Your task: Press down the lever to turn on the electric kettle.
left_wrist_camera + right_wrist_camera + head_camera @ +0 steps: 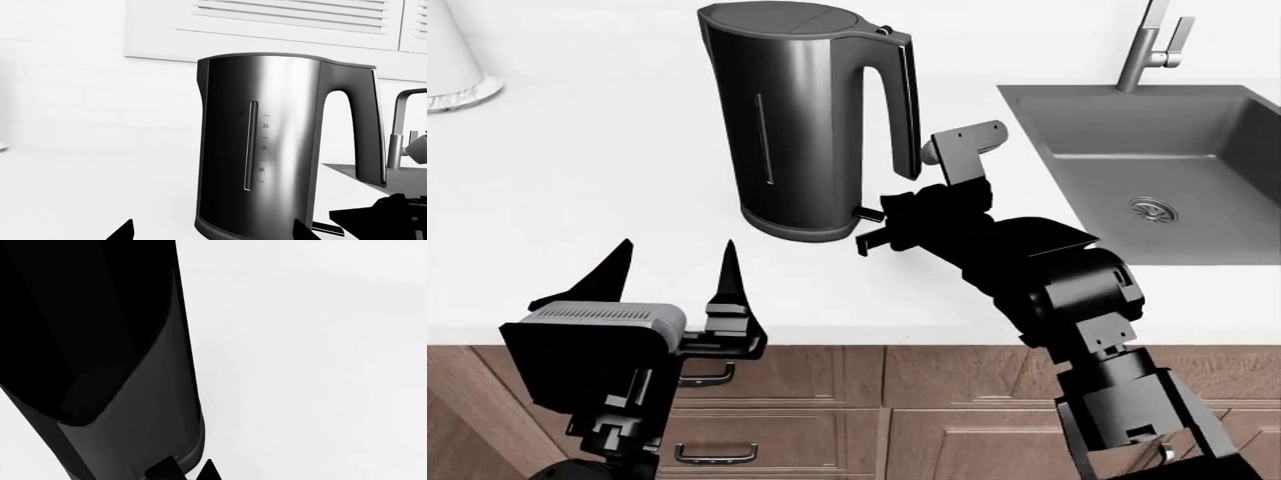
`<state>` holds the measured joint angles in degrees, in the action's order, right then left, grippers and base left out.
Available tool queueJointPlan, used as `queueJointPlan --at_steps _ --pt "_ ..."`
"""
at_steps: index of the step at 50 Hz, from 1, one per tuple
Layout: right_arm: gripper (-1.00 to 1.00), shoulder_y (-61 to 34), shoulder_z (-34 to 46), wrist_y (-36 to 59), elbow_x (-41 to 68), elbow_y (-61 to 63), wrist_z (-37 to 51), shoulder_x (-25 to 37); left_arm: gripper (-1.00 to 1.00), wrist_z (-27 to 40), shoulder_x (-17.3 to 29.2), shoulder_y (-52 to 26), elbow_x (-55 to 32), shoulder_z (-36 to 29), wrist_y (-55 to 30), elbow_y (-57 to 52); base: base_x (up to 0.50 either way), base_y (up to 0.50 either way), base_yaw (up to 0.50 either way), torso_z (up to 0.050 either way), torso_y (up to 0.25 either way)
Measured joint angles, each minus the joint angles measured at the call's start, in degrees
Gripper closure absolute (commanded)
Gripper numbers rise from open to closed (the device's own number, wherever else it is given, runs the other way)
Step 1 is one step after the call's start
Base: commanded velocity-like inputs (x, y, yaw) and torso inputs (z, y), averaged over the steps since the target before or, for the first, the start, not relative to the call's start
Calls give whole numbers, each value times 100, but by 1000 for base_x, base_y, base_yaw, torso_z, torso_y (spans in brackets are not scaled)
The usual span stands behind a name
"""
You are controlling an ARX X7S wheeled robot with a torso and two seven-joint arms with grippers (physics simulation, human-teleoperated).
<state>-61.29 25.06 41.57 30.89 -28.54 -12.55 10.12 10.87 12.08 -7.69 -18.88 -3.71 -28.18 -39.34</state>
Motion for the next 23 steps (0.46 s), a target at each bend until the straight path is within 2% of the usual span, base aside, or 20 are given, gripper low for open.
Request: queueJointPlan --at_steps 12,23 --pt "100 -242 142 -355 368 -695 -322 52 -100 -3 17 -5 -18 6 138 227 14 6 15 -1 0" --pt "100 -63 44 -218 189 -280 -102 89 -100 33 37 4 -51 -23 160 234 3 2 5 0 0"
